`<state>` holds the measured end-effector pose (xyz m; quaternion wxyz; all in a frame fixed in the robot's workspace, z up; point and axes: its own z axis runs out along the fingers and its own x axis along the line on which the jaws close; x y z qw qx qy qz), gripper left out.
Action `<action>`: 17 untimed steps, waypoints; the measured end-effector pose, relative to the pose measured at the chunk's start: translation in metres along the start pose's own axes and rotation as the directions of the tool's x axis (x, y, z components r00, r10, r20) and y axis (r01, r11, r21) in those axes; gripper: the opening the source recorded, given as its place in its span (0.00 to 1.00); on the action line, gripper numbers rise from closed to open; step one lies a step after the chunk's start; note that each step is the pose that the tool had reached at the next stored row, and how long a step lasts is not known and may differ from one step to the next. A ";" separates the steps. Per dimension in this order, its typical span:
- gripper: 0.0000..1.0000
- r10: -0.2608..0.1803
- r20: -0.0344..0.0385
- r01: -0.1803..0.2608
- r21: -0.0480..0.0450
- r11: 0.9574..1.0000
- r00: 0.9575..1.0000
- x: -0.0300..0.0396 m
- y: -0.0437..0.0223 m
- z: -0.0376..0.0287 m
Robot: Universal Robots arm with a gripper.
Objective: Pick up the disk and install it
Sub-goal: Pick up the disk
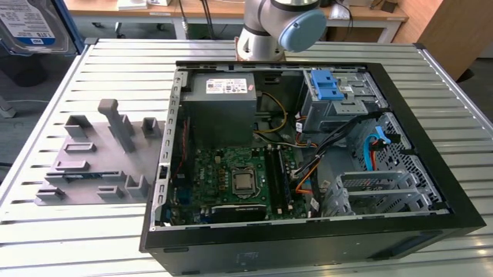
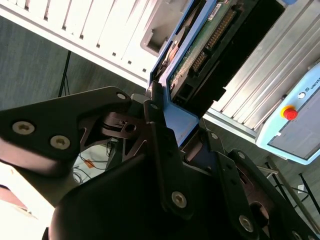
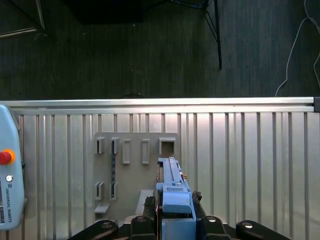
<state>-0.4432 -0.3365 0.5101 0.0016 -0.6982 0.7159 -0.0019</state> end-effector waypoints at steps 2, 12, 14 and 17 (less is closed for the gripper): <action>0.36 0.000 0.000 0.000 0.000 1.000 1.000 0.0000 -0.0010 0.0000; 0.36 0.000 0.000 0.000 0.000 1.000 1.000 -0.0001 -0.0050 0.0001; 0.36 0.000 0.000 0.000 0.000 1.000 1.000 -0.0002 -0.0057 0.0000; 0.36 0.000 0.000 0.000 0.000 1.000 1.000 -0.0002 -0.0067 0.0000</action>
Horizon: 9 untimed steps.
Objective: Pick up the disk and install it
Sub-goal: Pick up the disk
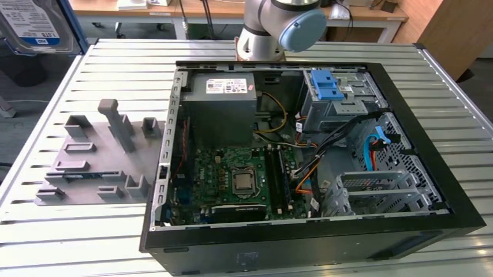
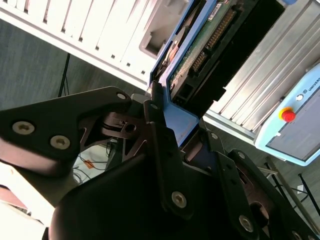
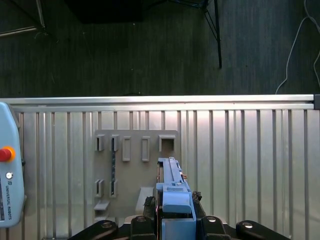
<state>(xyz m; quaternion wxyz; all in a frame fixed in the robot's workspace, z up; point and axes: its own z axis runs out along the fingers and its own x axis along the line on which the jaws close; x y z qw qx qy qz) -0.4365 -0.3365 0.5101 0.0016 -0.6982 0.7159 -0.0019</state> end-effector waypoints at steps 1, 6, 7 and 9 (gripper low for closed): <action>0.36 0.000 0.000 0.000 0.000 1.000 1.000 0.0000 -0.0003 0.0000; 0.36 0.000 0.000 0.000 0.000 1.000 1.000 0.0000 -0.0016 0.0000; 0.36 0.000 0.000 0.000 0.000 1.000 1.000 -0.0001 -0.0020 0.0000; 0.36 0.000 0.000 0.000 0.000 1.000 1.000 -0.0001 -0.0027 0.0000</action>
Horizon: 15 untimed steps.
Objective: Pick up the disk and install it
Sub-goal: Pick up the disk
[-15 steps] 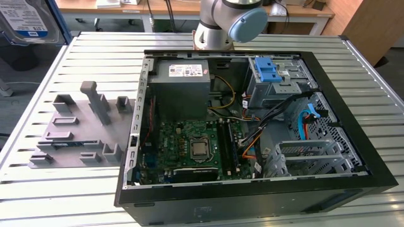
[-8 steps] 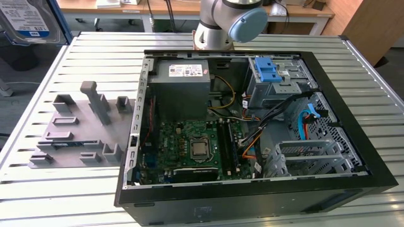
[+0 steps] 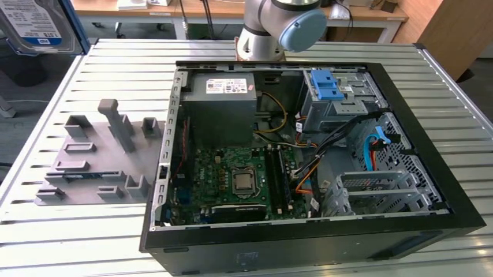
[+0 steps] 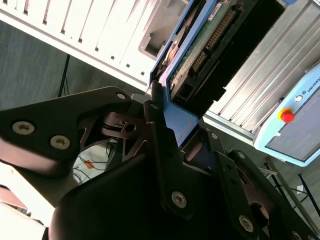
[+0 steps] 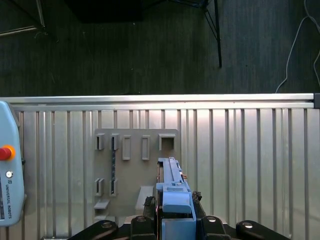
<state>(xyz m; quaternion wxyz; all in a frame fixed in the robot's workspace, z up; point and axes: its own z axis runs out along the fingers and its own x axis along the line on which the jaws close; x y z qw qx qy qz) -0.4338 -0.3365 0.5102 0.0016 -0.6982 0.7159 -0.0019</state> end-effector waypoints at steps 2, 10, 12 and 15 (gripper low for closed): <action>0.36 0.000 0.000 0.000 0.000 1.000 1.000 0.0000 -0.0010 0.0000; 0.36 0.000 0.000 0.000 0.000 1.000 1.000 -0.0001 -0.0042 0.0000; 0.36 0.000 0.000 0.000 0.000 1.000 1.000 -0.0001 -0.0053 0.0001; 0.36 0.000 0.000 0.000 0.000 1.000 1.000 -0.0002 -0.0067 0.0001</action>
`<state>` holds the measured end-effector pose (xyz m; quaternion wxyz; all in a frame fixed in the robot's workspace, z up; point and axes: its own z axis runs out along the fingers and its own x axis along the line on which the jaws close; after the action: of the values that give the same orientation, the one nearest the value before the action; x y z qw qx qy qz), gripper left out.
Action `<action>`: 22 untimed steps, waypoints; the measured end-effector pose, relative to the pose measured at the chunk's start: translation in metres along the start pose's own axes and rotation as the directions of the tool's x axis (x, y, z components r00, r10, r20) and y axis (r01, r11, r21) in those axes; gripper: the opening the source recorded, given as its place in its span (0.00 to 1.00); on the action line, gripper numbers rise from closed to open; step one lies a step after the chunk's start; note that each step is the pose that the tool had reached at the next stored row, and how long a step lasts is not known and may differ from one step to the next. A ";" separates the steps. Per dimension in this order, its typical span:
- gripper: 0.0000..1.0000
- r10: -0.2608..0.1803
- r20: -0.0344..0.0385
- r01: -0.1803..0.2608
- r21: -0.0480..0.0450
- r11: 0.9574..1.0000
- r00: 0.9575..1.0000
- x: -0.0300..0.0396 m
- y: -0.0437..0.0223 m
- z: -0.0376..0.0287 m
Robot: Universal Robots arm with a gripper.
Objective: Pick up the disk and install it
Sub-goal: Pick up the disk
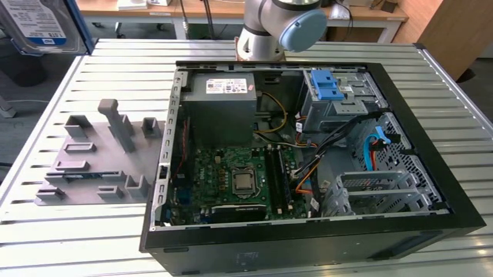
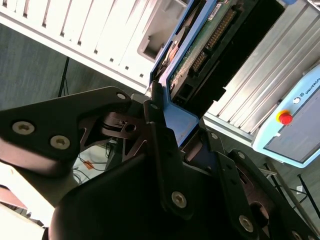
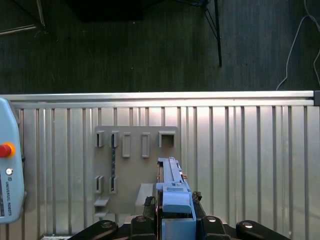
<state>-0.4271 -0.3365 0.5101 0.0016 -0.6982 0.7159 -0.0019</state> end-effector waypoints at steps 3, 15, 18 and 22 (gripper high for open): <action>0.36 0.000 0.000 0.000 0.000 1.000 1.000 0.0000 -0.0011 0.0000; 0.36 0.000 0.000 0.000 0.000 1.000 1.000 -0.0001 -0.0050 0.0000; 0.36 0.000 0.000 0.000 0.000 1.000 1.000 -0.0002 -0.0072 0.0000; 0.36 0.000 0.000 0.000 0.000 1.000 1.000 -0.0003 -0.0112 0.0001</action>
<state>-0.4159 -0.3365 0.5101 0.0016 -0.6982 0.7159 -0.0019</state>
